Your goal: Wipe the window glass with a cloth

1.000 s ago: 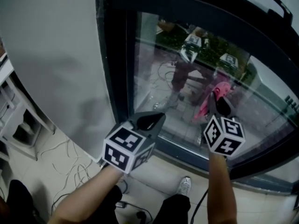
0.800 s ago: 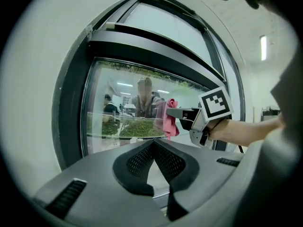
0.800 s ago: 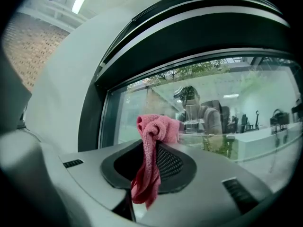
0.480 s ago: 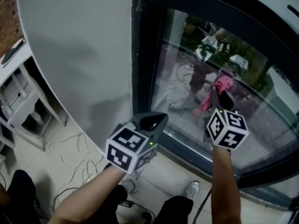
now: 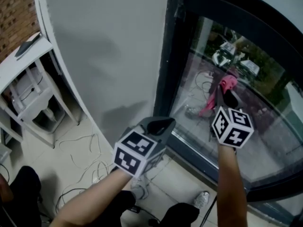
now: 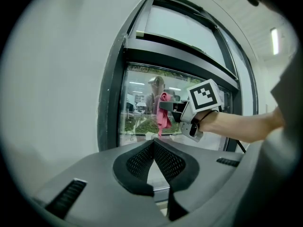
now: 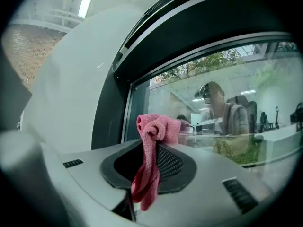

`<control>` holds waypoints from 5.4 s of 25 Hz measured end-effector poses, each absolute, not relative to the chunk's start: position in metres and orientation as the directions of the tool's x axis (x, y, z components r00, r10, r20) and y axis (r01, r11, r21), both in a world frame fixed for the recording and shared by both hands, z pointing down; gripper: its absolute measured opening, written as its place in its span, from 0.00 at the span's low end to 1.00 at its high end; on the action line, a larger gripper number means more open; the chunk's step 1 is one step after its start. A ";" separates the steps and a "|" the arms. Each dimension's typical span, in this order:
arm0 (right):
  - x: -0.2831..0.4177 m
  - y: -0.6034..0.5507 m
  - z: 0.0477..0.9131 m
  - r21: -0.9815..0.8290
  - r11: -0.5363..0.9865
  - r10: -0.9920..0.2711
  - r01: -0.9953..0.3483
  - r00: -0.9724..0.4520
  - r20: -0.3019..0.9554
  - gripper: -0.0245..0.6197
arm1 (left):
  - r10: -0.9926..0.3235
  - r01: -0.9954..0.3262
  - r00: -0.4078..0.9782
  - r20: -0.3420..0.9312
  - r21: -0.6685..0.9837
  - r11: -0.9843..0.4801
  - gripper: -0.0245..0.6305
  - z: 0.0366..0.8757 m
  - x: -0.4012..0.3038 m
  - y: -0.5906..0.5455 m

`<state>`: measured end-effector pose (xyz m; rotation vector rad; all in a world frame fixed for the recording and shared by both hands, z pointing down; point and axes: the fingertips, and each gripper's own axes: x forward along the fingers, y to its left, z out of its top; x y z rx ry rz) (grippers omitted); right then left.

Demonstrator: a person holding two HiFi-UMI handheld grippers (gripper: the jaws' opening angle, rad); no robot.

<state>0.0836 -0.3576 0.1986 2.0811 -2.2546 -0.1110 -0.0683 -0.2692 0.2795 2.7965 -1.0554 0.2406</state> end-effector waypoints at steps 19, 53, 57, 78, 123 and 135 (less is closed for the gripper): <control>-0.015 -0.438 0.213 0.091 0.205 -0.979 -0.974 -0.204 0.022 0.14 | -0.676 -0.709 0.697 0.237 0.094 -0.698 0.05 0.302 -0.121 -0.284; 0.103 -0.230 0.199 0.104 0.205 -0.979 -0.973 -0.204 0.015 0.14 | -0.542 -0.559 0.823 0.170 0.067 -0.827 0.05 0.259 0.010 -0.191; 0.153 -0.187 0.204 0.105 0.124 -0.992 -0.987 -0.124 0.011 0.14 | -0.478 -0.495 0.861 0.173 0.067 -0.867 0.05 0.258 0.060 -0.170; 0.407 0.027 0.253 0.067 -0.338 -0.938 -0.939 0.342 0.063 0.14 | -0.194 -0.207 0.961 0.198 0.046 -0.977 0.05 0.280 0.285 -0.043; 0.535 0.017 0.317 0.032 -0.647 -0.762 -0.762 0.647 0.015 0.14 | -0.137 -0.172 0.954 0.266 0.113 -0.979 0.05 0.349 0.327 -0.057; 0.474 -0.039 0.319 0.022 -0.563 -0.825 -0.826 0.563 0.047 0.14 | -0.226 -0.265 0.936 0.270 0.119 -0.957 0.05 0.343 0.279 -0.098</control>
